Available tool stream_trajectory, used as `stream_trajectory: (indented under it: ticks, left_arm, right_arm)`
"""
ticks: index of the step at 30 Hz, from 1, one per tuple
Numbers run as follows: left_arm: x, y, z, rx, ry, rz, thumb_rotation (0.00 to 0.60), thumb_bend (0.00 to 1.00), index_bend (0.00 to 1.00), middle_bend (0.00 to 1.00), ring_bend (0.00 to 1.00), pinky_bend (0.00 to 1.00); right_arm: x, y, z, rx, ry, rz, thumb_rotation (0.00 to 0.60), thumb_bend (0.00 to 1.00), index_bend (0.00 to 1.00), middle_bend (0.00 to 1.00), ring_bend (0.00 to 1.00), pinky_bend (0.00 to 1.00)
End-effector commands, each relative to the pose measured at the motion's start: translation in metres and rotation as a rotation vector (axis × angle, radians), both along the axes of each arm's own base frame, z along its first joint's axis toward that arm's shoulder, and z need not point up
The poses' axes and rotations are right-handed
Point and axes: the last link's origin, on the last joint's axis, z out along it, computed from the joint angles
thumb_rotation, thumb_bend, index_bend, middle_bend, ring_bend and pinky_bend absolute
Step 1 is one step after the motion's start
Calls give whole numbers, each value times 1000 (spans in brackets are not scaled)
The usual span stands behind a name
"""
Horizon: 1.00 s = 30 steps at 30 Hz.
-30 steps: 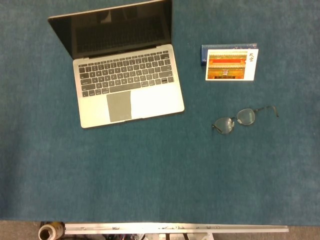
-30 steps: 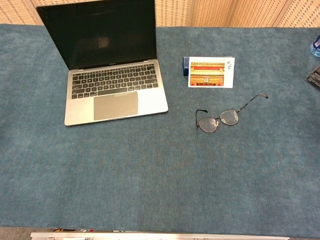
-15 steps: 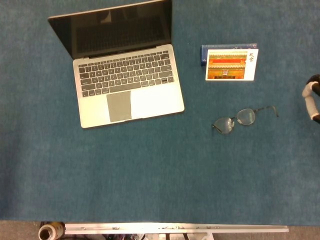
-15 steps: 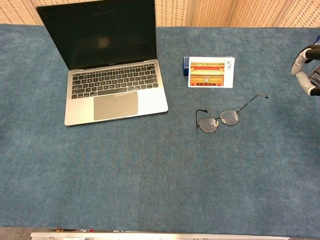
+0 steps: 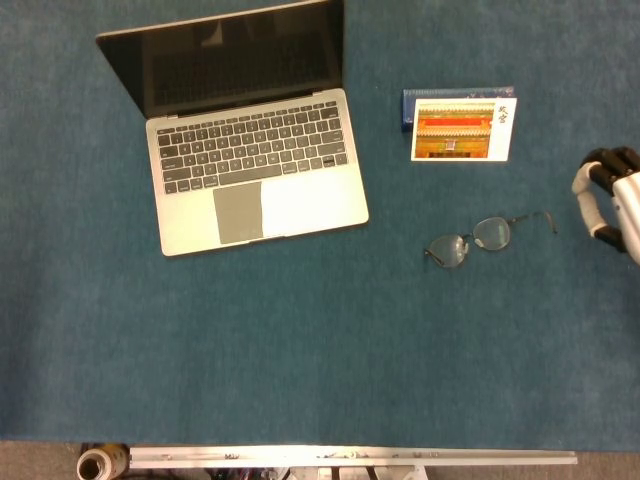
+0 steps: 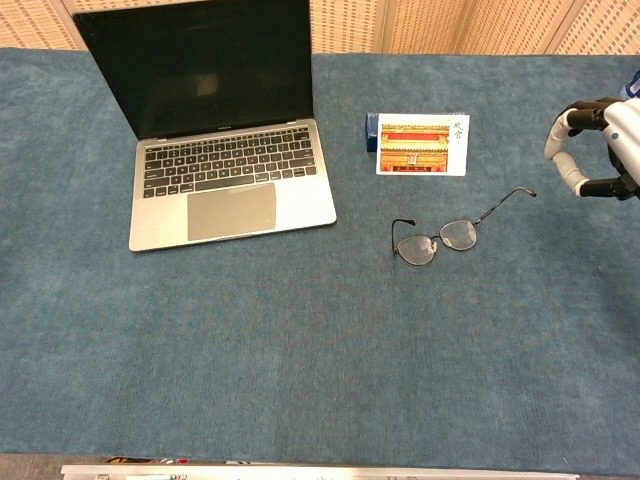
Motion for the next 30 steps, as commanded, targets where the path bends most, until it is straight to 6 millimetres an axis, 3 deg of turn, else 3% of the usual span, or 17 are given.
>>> stream_trajectory:
  ticks: [1, 30]
  left_arm:
    - [0, 0, 0, 2, -2, -1, 600, 354, 538, 507, 388, 530]
    - [1, -2, 4, 10, -11, -4, 600, 354, 538, 509, 388, 530]
  right_arm:
    - [2, 0, -3, 8, -3, 7, 600, 472, 541, 455, 379, 684]
    - [24, -4, -47, 119, -20, 51, 600, 462, 541, 460, 379, 684]
